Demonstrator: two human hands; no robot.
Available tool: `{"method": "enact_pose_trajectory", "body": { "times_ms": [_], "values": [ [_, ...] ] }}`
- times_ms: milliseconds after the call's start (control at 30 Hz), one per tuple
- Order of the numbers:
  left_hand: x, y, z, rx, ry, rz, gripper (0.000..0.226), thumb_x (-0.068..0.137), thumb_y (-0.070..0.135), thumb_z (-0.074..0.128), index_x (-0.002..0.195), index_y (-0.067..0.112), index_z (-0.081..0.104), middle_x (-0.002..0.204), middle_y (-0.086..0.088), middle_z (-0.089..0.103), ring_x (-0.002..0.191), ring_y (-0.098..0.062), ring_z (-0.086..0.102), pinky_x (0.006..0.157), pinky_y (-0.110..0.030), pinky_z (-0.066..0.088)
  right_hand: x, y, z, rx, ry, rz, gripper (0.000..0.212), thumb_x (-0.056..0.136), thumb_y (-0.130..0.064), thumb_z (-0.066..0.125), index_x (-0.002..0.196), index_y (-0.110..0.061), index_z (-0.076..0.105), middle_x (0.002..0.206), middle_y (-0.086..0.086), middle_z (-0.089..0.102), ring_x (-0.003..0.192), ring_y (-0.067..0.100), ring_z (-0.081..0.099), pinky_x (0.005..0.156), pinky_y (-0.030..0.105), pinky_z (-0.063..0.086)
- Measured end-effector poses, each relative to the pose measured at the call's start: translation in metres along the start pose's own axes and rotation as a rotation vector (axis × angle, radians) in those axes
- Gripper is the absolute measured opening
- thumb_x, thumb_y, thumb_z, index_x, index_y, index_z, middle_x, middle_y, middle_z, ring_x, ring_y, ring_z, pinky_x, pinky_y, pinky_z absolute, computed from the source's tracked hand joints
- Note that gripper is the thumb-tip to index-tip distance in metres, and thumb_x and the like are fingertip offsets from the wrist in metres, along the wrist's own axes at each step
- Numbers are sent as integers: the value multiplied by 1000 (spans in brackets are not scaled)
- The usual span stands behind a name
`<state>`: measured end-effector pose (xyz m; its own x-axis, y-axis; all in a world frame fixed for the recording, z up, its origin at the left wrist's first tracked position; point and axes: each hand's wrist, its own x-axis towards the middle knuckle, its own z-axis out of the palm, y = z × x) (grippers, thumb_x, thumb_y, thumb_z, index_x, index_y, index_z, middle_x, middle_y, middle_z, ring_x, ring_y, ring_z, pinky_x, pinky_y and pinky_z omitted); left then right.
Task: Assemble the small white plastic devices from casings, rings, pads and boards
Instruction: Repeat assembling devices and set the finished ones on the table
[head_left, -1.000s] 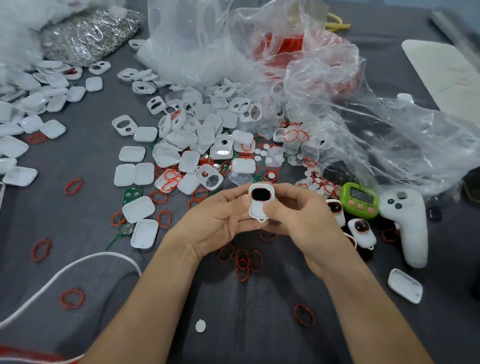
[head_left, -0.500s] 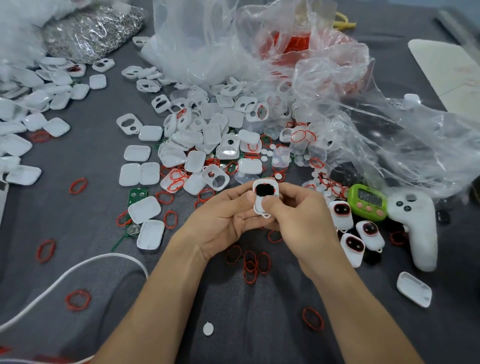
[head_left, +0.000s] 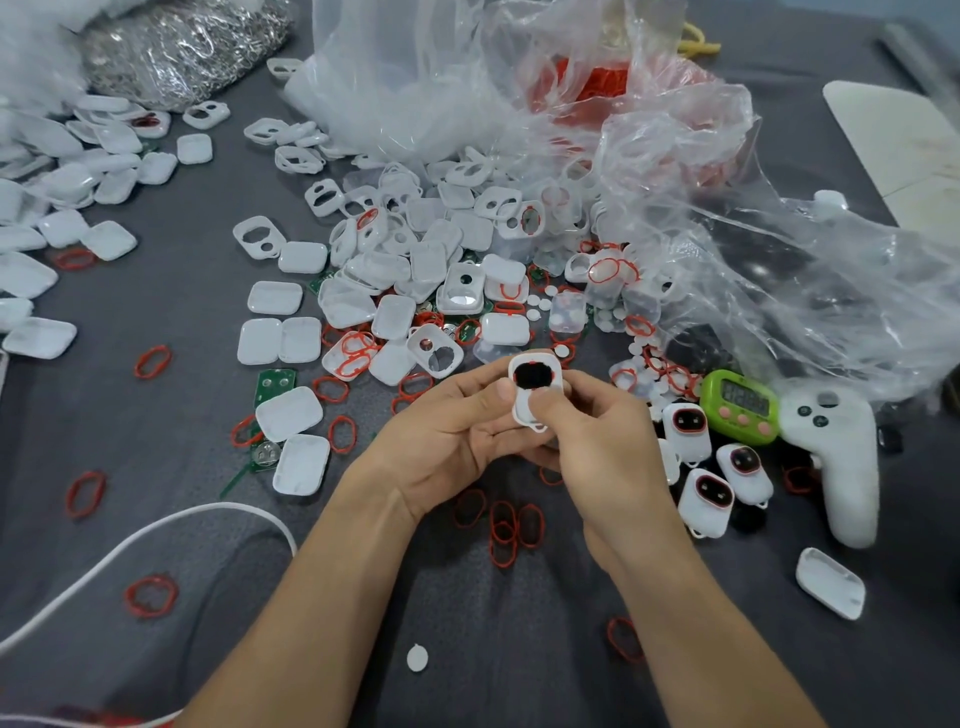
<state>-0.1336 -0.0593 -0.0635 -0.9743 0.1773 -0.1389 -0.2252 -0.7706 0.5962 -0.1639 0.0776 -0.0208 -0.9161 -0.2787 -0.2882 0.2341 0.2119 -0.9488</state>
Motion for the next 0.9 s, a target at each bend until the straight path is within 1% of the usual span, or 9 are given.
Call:
{"method": "enact_pose_trajectory", "body": {
  "times_ms": [67,133,200,300,433,567,733,833,900],
  "values": [
    [0,1,0,-18,13,-7,50,74,33,90,119,16,77,117,-9,76,106,-20,74,86,-30,61,-1,-2,-3,72,-23,46,23,98,-19,61,87,-26,80,84,4,78,81,19,74,68,31,62],
    [1,1,0,-24,30,-5,52,72,34,92,119,16,77,117,-9,76,107,-21,74,88,-32,61,-1,-5,-9,137,-25,63,32,100,-12,56,85,-25,81,84,6,79,76,16,76,63,27,61],
    [1,1,0,-30,25,-2,51,74,33,90,120,16,77,118,-9,76,108,-21,74,86,-30,61,0,-8,-10,131,-14,37,30,98,-8,58,88,-25,81,86,5,80,75,15,76,66,35,64],
    [0,2,0,-28,9,-2,49,77,31,88,122,16,76,120,-9,75,109,-20,73,86,-29,60,1,-9,-9,20,5,-28,20,89,-14,69,94,-30,80,89,-1,80,86,17,76,83,50,64],
    [0,2,0,6,2,-5,50,78,31,87,124,16,75,122,-11,74,112,-23,72,89,-32,60,2,-8,-5,-62,17,-38,25,76,-27,67,93,-40,79,83,-4,78,85,19,76,81,55,62],
    [0,2,-1,10,8,-12,52,78,31,88,125,15,74,122,-11,74,111,-24,72,91,-34,60,0,-6,-2,-78,22,-39,27,76,-28,65,92,-45,78,84,-5,78,85,21,75,80,55,62],
    [1,2,-1,-3,15,-10,52,77,31,88,124,14,74,121,-12,74,110,-23,72,88,-32,60,1,-5,-2,-31,-3,7,23,79,-31,63,95,-33,80,87,-1,78,90,25,75,84,54,62],
    [2,4,0,-32,67,2,55,69,32,93,119,16,77,117,-9,76,105,-20,74,83,-30,61,12,-15,-9,72,55,-1,16,82,-30,68,92,-24,79,88,-1,79,85,17,76,78,42,63],
    [2,5,0,-51,105,15,56,67,32,95,117,13,77,117,-12,76,105,-22,75,80,-30,62,28,-25,-18,45,132,-52,16,78,-31,68,89,-26,78,85,-4,79,79,12,75,76,36,63]
  ]
}}
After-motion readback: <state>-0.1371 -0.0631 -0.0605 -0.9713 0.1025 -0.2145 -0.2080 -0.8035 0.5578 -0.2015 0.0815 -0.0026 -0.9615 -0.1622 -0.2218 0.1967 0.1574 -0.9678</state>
